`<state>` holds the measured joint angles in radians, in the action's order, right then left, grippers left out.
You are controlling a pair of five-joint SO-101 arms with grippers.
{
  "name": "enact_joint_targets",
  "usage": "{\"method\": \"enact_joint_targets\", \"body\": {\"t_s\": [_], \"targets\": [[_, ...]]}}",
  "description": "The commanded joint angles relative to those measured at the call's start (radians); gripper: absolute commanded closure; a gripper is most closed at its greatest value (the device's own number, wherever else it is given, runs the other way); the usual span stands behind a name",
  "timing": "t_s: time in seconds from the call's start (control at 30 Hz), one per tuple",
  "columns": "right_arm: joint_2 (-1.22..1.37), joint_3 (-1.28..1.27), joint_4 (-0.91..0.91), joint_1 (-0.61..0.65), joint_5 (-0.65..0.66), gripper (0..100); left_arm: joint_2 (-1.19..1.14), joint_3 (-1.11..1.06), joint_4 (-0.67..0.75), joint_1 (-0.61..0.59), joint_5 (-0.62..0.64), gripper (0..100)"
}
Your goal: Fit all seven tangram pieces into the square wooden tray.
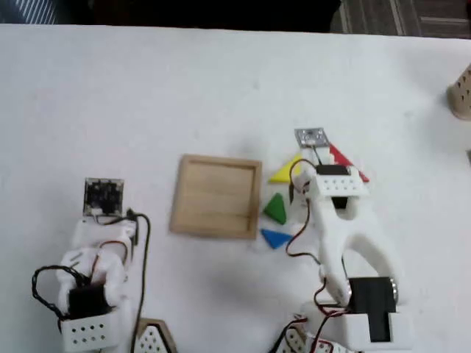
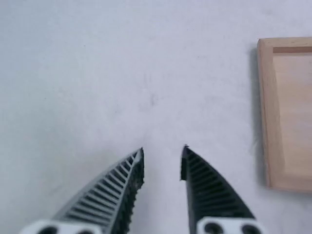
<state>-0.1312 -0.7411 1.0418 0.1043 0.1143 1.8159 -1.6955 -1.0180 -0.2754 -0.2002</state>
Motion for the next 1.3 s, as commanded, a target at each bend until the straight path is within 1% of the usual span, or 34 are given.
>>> {"method": "enact_joint_targets", "body": {"t_s": [0.0,0.27,0.53,0.77,0.87,0.97,1.2,1.27], "targets": [[-0.039,-0.003,-0.041,-0.031,0.021,79.4,0.01,0.003,0.028,-0.03,0.032,79],[-0.033,-0.008,-0.134,-0.12,0.025,79.6,0.01,0.003,0.028,-0.035,0.035,79],[-0.033,-0.002,-0.142,-0.117,0.026,79.7,0.01,0.003,0.026,-0.035,0.037,79],[0.03,-0.011,-0.225,-0.117,0.031,79.7,0.01,0.003,0.026,-0.035,0.037,79],[0.076,0.029,-0.208,-0.117,0.084,79.7,0.01,0.003,0.026,-0.035,0.038,79],[0.101,0.054,-0.179,-0.117,0.083,79.7,0.01,0.003,0.026,-0.035,0.038,79],[0.099,0.054,-0.176,-0.119,0.095,79.6,0.01,0.003,0.026,-0.035,0.038,79],[0.085,0.052,-0.176,-0.119,0.143,79.4,0.01,0.003,0.026,-0.035,0.038,79]]}}
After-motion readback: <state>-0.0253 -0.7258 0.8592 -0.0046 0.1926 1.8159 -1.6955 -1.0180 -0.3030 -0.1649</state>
